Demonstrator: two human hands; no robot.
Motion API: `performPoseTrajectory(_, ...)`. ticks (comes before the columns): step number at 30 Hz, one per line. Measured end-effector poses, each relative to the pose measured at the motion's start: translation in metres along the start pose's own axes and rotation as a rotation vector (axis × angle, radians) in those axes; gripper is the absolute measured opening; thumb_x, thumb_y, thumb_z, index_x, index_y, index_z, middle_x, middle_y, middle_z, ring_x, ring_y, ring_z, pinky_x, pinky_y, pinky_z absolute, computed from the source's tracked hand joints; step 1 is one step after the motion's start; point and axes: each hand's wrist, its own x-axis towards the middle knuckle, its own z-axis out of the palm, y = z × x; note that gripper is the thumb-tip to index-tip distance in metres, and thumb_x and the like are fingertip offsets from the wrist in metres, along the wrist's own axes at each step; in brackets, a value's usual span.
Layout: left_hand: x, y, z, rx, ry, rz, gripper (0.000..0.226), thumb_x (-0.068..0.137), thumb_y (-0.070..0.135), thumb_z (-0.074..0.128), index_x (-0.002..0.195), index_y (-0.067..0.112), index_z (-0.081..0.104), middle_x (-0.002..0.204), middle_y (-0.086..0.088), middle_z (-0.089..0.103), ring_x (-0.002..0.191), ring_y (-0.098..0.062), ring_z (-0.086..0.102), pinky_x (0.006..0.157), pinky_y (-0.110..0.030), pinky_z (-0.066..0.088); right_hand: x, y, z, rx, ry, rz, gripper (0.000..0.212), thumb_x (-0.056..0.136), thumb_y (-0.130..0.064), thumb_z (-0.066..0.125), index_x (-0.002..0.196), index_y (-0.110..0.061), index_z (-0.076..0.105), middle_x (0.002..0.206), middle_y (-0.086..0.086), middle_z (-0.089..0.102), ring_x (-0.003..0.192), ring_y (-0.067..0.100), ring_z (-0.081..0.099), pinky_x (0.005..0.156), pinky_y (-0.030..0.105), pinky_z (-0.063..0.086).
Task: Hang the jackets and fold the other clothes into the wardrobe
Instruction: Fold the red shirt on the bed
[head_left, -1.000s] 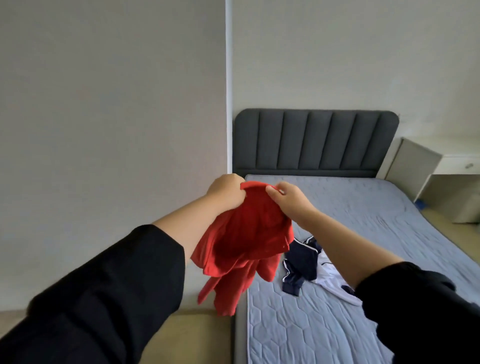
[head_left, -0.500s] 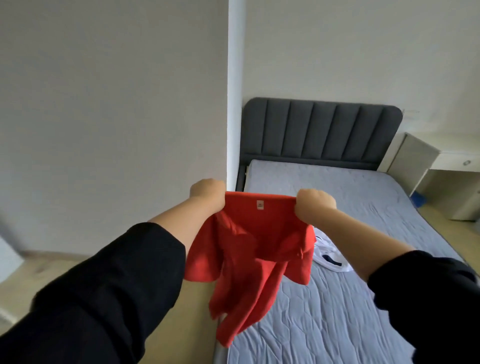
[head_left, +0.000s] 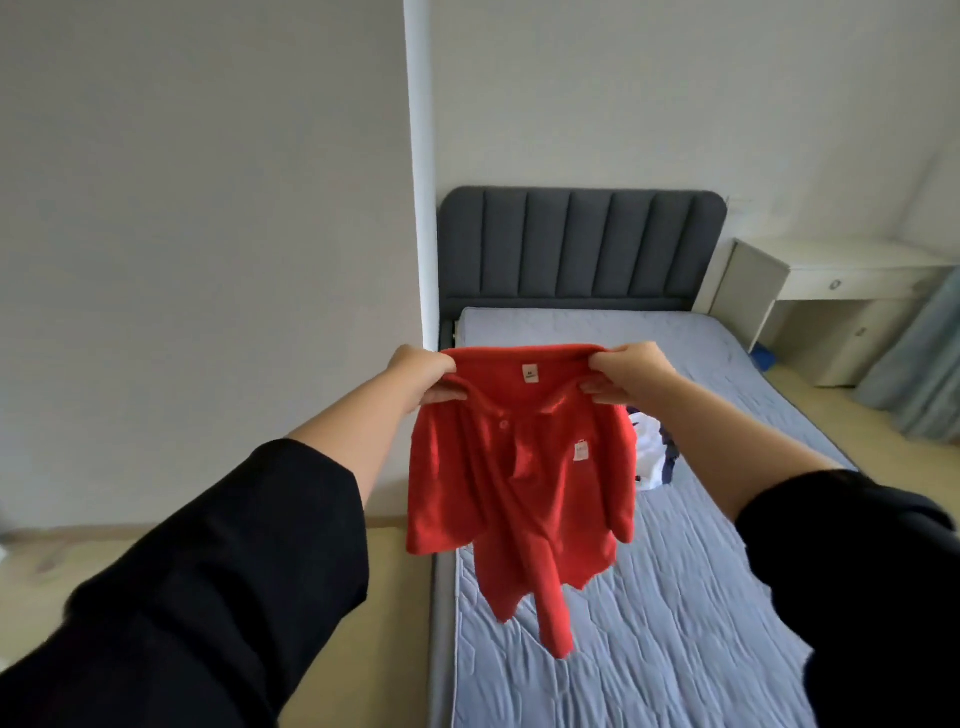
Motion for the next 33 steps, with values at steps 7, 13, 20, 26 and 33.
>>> performPoseTrajectory(7,-0.022,-0.019,-0.026,0.478,-0.142,0.358,0.027,0.078,-0.012,0.064,0.09,0.01,0.072,0.076,0.002,0.066,0.075,-0.012,0.063,0.072,-0.02,0.05,-0.028,0.03,0.004,-0.354,0.172,-0.222,0.01,0.076,0.0,0.07,0.081,0.005,0.064,0.079,0.021,0.066,0.077,0.031,0.065,0.074,0.044,0.055)
performPoseTrajectory(13,-0.038,-0.039,-0.038,0.941,0.253,0.818,0.02,0.084,0.026,0.071,0.091,0.007,0.072,0.093,-0.007,0.06,0.092,-0.024,0.051,0.07,-0.028,0.037,-0.053,0.047,0.027,-0.482,0.45,-0.404,0.017,0.09,-0.022,0.059,0.086,-0.006,0.064,0.093,0.007,0.051,0.091,0.027,0.051,0.071,0.033,0.04)
performPoseTrajectory(20,-0.062,-0.069,-0.032,0.698,0.011,0.55,0.019,0.096,0.027,0.053,0.106,0.013,0.06,0.097,-0.003,0.063,0.094,-0.024,0.06,0.076,-0.027,0.04,-0.076,0.069,0.037,-0.323,0.296,-0.247,0.027,0.099,-0.023,0.045,0.108,0.002,0.049,0.1,0.018,0.059,0.09,0.032,0.054,0.075,0.036,0.039)
performPoseTrajectory(26,-0.072,-0.098,-0.016,0.711,-0.231,0.366,0.028,0.098,0.03,0.05,0.111,0.009,0.063,0.112,-0.011,0.065,0.104,-0.028,0.059,0.089,-0.031,0.044,-0.088,0.112,0.015,-0.556,0.32,-0.196,0.028,0.096,-0.024,0.05,0.107,0.002,0.052,0.115,0.026,0.056,0.107,0.041,0.053,0.088,0.044,0.043)
performPoseTrajectory(33,-0.068,-0.15,0.026,0.758,-0.26,0.253,0.025,0.094,0.037,0.057,0.096,0.012,0.061,0.093,-0.004,0.063,0.087,-0.021,0.059,0.073,-0.029,0.043,-0.071,0.184,-0.007,-0.621,0.145,-0.107,0.023,0.095,-0.021,0.05,0.105,0.0,0.052,0.11,0.026,0.06,0.103,0.04,0.056,0.07,0.034,0.033)
